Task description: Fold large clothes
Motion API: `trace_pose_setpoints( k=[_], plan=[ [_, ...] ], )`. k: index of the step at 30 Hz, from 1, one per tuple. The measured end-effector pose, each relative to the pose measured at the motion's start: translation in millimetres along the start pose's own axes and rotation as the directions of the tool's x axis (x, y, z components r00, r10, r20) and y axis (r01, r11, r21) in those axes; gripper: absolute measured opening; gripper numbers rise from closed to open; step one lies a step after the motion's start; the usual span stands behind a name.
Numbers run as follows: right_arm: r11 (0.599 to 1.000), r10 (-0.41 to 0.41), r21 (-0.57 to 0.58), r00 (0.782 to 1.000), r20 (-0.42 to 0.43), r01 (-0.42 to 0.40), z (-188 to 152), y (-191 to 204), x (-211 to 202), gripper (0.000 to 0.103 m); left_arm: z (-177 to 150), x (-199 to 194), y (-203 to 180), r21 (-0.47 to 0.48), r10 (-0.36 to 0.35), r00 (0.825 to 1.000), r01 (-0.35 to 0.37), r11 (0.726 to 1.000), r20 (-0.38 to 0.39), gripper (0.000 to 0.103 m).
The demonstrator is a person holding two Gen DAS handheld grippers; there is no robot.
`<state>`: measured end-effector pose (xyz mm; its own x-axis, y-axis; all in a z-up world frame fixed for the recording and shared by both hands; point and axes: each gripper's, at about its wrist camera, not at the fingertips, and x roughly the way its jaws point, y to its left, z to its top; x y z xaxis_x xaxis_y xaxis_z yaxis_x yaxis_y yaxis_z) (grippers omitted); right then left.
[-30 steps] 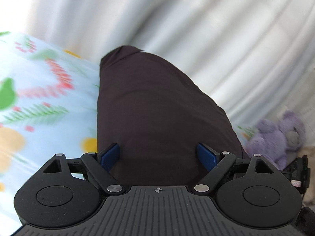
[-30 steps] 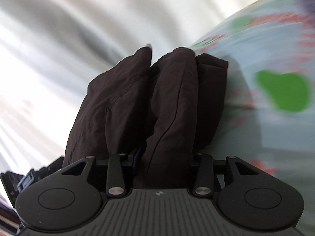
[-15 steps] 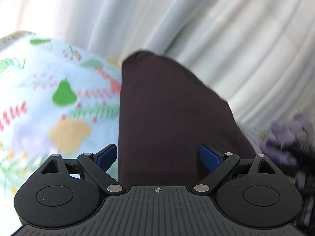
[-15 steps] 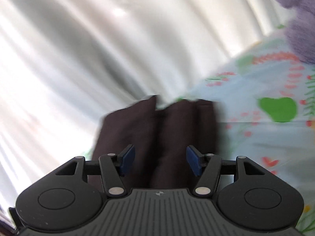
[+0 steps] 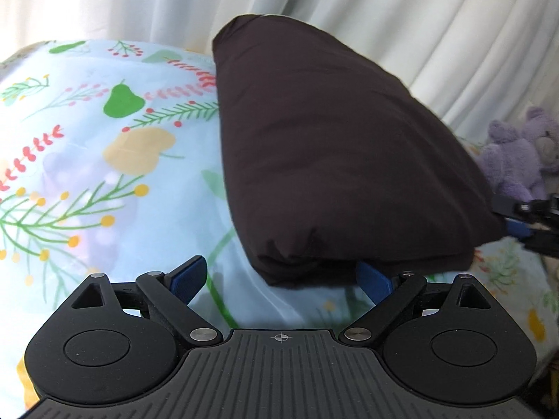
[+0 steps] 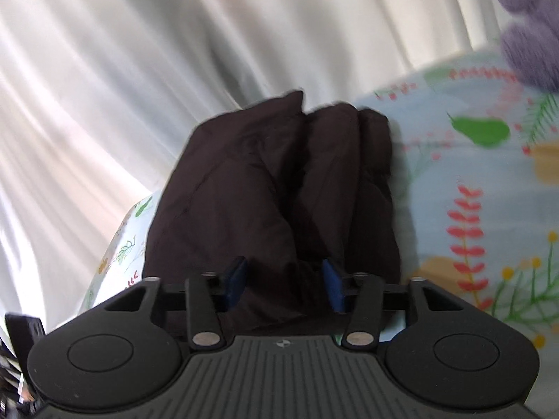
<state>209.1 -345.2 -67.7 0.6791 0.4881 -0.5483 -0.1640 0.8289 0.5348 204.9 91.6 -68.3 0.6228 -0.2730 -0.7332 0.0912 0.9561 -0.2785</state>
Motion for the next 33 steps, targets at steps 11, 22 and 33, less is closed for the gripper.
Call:
trace_pose_setpoints(
  k=[11, 22, 33],
  plan=[
    [0.993, -0.110, -0.027, 0.994, 0.018, 0.111, -7, -8, -9, 0.028, 6, -31, 24, 0.028, -0.004, 1.000, 0.004, 1.000, -0.019, 0.095],
    [0.938, -0.167, -0.266, 0.962, 0.217, 0.223, 49, 80, 89, 0.031, 82, -36, 19, -0.176, 0.089, 0.937, -0.030, 0.984, 0.338, 0.102],
    [0.905, -0.194, -0.307, 0.927, 0.320, 0.295, 11, 27, 141, 0.031, 92, 71, -23, -0.139, 0.076, 0.939, -0.030, 0.990, 0.336, 0.103]
  ],
)
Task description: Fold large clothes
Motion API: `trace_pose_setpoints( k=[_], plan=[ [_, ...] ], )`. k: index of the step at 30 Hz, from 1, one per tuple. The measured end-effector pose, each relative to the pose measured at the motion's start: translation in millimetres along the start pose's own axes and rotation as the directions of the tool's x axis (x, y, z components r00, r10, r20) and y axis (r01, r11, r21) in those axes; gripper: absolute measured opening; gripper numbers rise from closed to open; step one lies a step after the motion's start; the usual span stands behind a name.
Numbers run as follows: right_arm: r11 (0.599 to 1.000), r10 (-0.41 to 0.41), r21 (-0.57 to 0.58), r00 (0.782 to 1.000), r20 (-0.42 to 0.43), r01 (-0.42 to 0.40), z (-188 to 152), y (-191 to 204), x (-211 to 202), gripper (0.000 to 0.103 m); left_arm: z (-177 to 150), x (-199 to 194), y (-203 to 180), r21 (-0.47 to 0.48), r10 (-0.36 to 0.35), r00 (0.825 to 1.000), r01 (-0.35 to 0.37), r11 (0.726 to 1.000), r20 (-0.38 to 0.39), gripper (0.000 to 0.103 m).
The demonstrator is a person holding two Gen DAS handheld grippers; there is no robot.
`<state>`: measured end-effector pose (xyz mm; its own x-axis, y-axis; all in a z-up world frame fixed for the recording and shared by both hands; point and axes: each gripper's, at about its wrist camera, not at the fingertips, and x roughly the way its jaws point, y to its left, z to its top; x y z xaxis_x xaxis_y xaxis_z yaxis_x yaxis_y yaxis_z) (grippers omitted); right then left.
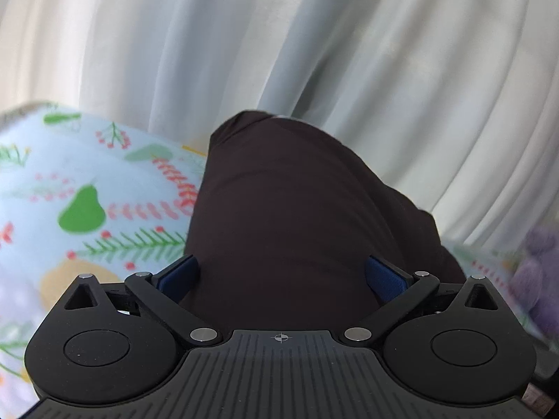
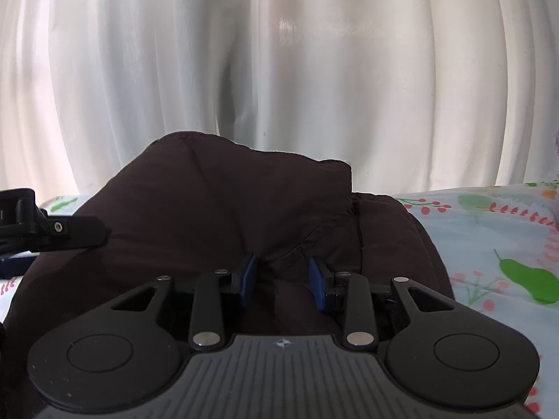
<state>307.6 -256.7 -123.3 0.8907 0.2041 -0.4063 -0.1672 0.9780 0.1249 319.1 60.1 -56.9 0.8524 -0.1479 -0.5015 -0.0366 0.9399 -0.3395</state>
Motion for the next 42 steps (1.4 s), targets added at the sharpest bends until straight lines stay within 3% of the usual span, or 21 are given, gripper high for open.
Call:
trace_pose_setpoints(
  k=[3, 6, 8, 10, 11, 13, 16, 19, 21, 23, 28, 30, 37, 42],
  plan=[
    [1.000, 0.007, -0.012, 1.000, 0.005, -0.007, -5, 3, 1, 0.032, -12, -1, 16, -0.029, -0.025, 0.998, 0.026, 0.999, 0.054, 0.103],
    [0.998, 0.052, 0.044, 0.998, -0.023, -0.051, 3, -10, -6, 0.035, -8, -4, 17, -0.032, -0.022, 0.999, 0.023, 0.999, 0.040, 0.103],
    [0.994, 0.083, 0.080, 0.995, -0.057, -0.078, 8, -19, -25, 0.048, -2, -16, 18, -0.038, -0.014, 1.000, 0.014, 0.999, 0.008, 0.103],
    [0.990, 0.112, 0.101, 0.988, -0.109, -0.101, 7, -29, -53, 0.073, -1, -37, 20, -0.083, -0.008, 0.999, 0.004, 0.997, -0.041, 0.103],
    [0.986, 0.128, 0.126, 0.983, -0.132, -0.112, 5, -33, -68, 0.075, -4, -48, 23, -0.105, -0.019, 0.997, 0.011, 0.994, -0.072, 0.103],
    [0.979, 0.141, 0.177, 0.969, -0.203, -0.105, -6, -39, -98, 0.089, -12, -73, 22, -0.104, -0.010, 0.990, -0.005, 0.995, -0.143, 0.103],
    [0.986, 0.082, 0.165, 0.930, -0.359, -0.023, -32, -32, -137, 0.097, -31, -102, 17, -0.012, 0.070, 0.972, -0.074, 0.997, -0.223, 0.103],
    [0.987, 0.026, 0.148, 0.865, -0.501, 0.056, -58, -20, -157, 0.099, -48, -115, 12, 0.107, 0.148, 0.937, -0.120, 0.987, -0.315, 0.103],
    [0.989, -0.009, 0.116, 0.825, -0.565, 0.090, -67, -9, -164, 0.099, -56, -121, 12, 0.186, 0.211, 0.910, -0.153, 0.971, -0.357, 0.103],
    [0.991, -0.042, 0.078, 0.811, -0.583, 0.108, -60, 1, -164, 0.099, -59, -129, 15, 0.221, 0.245, 0.906, -0.174, 0.959, -0.347, 0.103],
    [0.990, -0.096, 0.032, 0.828, -0.552, 0.136, -33, 25, -174, 0.099, -48, -150, 13, 0.279, 0.297, 0.904, -0.214, 0.936, -0.306, 0.103],
    [0.992, -0.093, 0.024, 0.847, -0.524, 0.124, -21, 34, -178, 0.099, -43, -160, 10, 0.297, 0.310, 0.908, -0.225, 0.928, -0.281, 0.103],
    [0.991, -0.121, -0.006, 0.858, -0.499, 0.136, 8, 58, -201, 0.099, -25, -194, 8, 0.213, 0.150, 0.930, -0.080, 0.974, -0.337, 0.103],
    [0.985, -0.169, -0.043, 0.853, -0.494, 0.170, 12, 65, -208, 0.099, -24, -208, 3, 0.248, 0.183, 0.936, -0.109, 0.963, -0.300, 0.103]
  ],
)
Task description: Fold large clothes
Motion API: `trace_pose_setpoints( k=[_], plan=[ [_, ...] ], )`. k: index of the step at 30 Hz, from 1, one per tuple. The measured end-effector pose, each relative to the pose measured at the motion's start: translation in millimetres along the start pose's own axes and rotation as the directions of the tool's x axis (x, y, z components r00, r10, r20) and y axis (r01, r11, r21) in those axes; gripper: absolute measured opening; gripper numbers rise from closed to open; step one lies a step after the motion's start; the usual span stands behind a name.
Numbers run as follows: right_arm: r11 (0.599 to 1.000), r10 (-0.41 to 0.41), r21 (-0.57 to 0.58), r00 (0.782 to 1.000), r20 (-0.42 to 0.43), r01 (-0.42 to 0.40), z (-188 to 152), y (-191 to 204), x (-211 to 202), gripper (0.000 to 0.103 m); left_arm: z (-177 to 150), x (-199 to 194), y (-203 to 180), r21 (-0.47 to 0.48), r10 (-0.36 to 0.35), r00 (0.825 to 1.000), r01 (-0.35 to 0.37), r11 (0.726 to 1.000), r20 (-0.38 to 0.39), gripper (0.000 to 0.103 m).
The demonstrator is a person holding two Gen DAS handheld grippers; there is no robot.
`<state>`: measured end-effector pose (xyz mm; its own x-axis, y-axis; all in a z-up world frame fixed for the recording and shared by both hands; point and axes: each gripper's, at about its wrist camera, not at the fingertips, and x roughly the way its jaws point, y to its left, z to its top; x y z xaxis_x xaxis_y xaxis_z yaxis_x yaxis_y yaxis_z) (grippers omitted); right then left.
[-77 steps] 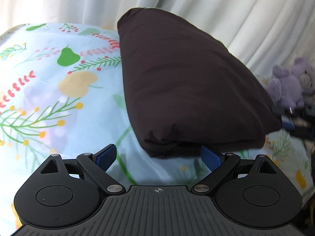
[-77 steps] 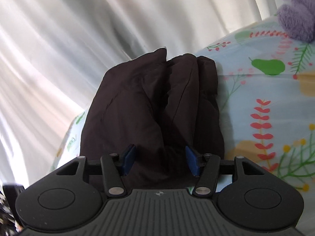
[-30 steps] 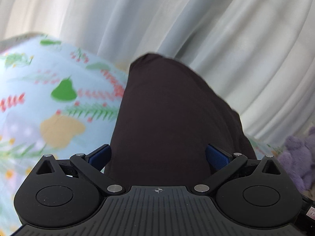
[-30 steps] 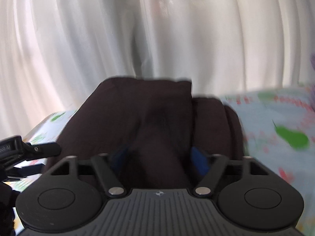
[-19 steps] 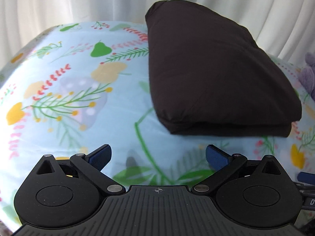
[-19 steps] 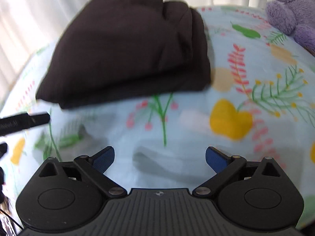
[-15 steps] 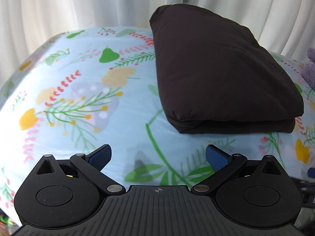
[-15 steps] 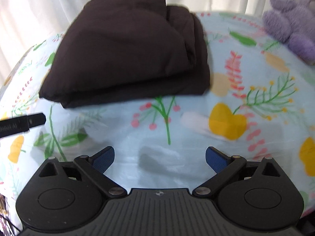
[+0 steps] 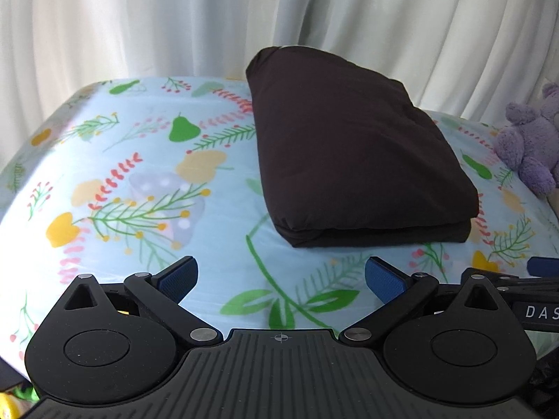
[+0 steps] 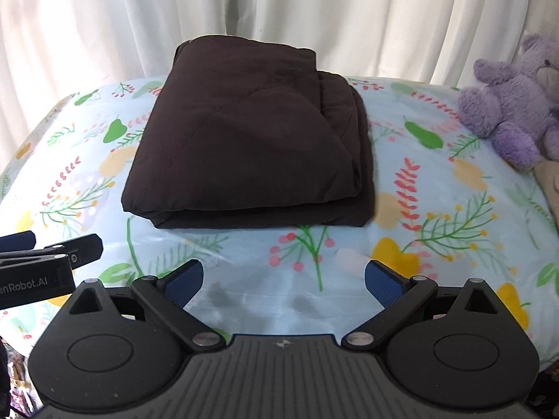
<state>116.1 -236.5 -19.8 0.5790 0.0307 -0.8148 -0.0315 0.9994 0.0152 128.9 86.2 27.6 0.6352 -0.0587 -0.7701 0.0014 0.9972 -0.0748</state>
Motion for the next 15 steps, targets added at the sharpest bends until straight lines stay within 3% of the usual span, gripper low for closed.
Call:
trace_pose_setpoints(
  k=[15],
  plan=[
    [1.000, 0.010, 0.027, 0.999, -0.031, -0.009, -1.1, -4.0, 5.6, 0.099, -4.4, 7.7, -9.8, 0.028, 0.007, 0.998, -0.005, 1.000, -0.055, 0.103]
  ],
)
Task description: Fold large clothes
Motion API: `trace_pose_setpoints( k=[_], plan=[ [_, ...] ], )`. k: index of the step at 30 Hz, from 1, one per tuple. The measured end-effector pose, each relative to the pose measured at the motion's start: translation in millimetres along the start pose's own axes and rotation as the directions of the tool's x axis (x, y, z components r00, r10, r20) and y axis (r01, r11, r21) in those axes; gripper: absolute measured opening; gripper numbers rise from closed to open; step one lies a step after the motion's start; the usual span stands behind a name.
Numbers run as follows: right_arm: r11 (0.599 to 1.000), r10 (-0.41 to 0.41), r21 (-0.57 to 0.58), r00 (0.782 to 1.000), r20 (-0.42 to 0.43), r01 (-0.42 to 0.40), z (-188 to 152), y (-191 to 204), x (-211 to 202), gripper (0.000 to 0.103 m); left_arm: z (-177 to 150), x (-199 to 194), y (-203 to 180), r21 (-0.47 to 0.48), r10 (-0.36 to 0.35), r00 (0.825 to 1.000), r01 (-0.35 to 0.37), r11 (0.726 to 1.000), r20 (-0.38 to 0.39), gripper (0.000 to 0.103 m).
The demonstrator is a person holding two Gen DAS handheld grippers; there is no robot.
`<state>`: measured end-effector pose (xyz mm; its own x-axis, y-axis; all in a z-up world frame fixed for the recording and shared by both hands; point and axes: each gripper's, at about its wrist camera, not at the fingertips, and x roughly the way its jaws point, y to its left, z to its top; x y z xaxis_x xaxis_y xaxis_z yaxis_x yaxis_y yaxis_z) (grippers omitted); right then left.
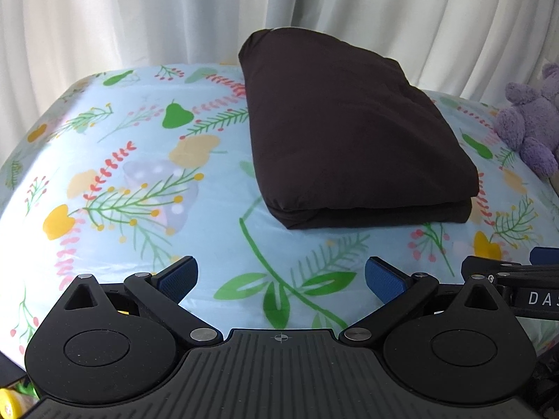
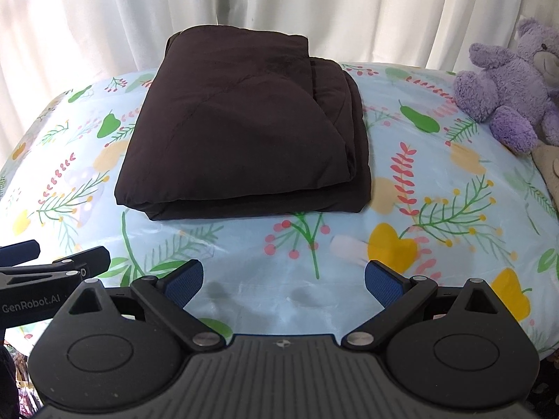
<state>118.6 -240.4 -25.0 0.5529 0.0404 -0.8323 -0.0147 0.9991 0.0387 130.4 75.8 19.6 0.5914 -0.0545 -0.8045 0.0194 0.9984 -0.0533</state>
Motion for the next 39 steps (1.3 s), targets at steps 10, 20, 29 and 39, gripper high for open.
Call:
trace_pose_setpoints(
  k=[10, 20, 29, 39],
  plan=[
    [1.000, -0.006, 0.010, 1.000, 0.009, 0.006, 2, -6, 0, 0.099, 1, 2, -6, 0.007, 0.002, 1.000, -0.002, 1.000, -0.007, 0.103],
    [1.000, -0.011, 0.005, 1.000, 0.011, 0.011, 4, -5, 1, 0.099, 3, 6, -6, 0.007, 0.001, 1.000, -0.001, 1.000, -0.015, 0.103],
    [1.000, -0.015, 0.002, 1.000, 0.012, 0.015, 6, -10, 3, 0.099, 5, 10, -9, 0.007, -0.001, 1.000, 0.001, 1.000, -0.022, 0.103],
    [1.000, -0.020, 0.000, 1.000, 0.014, 0.020, 8, -11, 3, 0.099, 6, 13, -11, 0.010, 0.000, 1.000, 0.001, 1.000, -0.028, 0.103]
  ],
)
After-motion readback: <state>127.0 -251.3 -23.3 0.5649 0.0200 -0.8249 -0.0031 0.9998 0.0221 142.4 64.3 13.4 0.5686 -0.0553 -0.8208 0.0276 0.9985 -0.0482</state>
